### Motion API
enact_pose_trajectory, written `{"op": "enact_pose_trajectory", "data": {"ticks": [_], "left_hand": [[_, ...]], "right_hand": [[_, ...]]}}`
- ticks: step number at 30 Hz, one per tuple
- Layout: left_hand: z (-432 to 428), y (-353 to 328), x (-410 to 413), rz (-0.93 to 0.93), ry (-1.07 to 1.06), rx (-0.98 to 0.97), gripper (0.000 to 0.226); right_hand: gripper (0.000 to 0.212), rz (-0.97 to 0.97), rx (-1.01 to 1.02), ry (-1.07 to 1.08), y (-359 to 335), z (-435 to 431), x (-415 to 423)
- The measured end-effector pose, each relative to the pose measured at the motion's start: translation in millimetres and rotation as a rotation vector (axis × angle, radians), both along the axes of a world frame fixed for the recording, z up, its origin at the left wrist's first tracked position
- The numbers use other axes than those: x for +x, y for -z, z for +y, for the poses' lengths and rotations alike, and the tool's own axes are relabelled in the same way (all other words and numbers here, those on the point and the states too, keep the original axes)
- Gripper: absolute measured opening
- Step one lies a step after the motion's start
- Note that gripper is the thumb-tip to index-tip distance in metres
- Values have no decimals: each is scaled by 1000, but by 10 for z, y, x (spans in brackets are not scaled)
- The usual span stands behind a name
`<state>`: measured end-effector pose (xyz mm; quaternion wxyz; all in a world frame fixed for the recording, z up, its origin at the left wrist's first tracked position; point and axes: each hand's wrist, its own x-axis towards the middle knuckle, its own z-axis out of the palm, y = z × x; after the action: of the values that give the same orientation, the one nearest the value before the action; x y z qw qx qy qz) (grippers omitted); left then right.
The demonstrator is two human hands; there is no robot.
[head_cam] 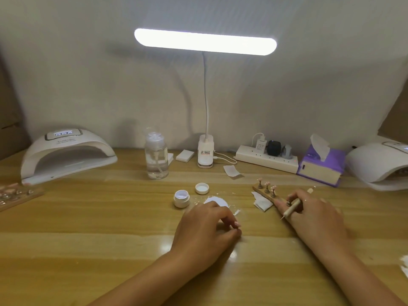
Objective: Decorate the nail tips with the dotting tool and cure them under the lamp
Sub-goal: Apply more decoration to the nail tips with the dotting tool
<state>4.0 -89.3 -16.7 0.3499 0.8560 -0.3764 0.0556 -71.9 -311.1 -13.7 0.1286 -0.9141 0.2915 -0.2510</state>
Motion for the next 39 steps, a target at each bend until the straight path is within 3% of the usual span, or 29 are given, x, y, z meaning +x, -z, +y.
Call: {"op": "enact_pose_trajectory", "data": {"ticks": [5, 10, 12, 15, 18, 21, 23, 29, 39], "left_hand": [[38, -26, 33, 48, -10, -133, 4], [168, -52, 206, 146, -65, -257, 11], [213, -23, 256, 166, -67, -251, 9], [229, 17, 281, 194, -32, -236, 7], [225, 23, 286, 195, 5, -217, 9], [231, 18, 301, 213, 0, -234, 9], [238, 15, 310, 232, -6, -262, 10], [238, 28, 319, 223, -9, -233, 11], [216, 61, 322, 201, -32, -112, 13]], "right_hand": [[33, 92, -117, 39, 9, -11, 7], [51, 110, 84, 102, -48, -1, -26], [51, -53, 149, 95, -99, 7, -54], [44, -571, 191, -122, -164, 88, -144], [40, -736, 435, -297, -254, 351, -118], [20, -579, 699, -386, -274, 550, 84], [11, -480, 763, -432, -282, 646, 217], [15, -431, 838, -334, -65, 677, 422], [25, -156, 691, -391, 2, 715, 477]]}}
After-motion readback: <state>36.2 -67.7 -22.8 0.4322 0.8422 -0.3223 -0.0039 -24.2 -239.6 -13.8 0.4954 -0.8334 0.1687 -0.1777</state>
